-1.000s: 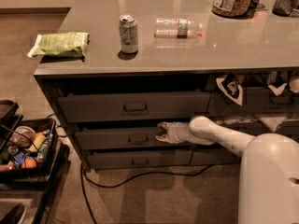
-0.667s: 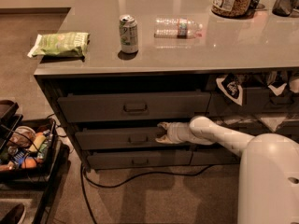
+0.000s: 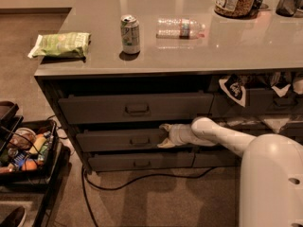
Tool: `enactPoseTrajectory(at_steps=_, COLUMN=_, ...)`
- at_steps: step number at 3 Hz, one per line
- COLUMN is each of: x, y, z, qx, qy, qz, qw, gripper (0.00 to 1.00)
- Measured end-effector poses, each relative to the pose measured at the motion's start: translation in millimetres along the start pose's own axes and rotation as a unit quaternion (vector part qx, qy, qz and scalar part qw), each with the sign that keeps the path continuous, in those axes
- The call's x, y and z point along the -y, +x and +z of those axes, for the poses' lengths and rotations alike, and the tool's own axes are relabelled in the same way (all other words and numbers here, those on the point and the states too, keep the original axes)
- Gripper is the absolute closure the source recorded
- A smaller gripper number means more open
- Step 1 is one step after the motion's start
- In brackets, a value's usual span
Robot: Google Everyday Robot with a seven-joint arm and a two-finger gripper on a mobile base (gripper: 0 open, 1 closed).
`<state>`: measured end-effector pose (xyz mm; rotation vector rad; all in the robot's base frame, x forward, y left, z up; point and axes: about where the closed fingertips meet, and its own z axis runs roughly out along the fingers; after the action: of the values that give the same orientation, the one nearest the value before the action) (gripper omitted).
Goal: Open middle drawer
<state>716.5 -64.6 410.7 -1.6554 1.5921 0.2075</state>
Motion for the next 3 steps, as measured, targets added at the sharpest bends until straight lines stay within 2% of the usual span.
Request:
enactPoseTrajectory(at_steps=1, x=0.8, y=-5.4, z=-2.2, qx=-0.005, qy=-0.002, qz=0.006, qw=1.0000, gripper=0.38)
enactPoseTrajectory(at_steps=2, x=-12.6, y=-16.2, z=-6.1, qx=-0.020, qy=-0.011, qz=0.018, qw=0.9996, gripper=0.38)
enactPoseTrajectory(at_steps=3, x=-47.0, y=-24.1, z=-6.0, qx=-0.027, qy=-0.031, qz=0.034, qw=0.9986, gripper=0.38)
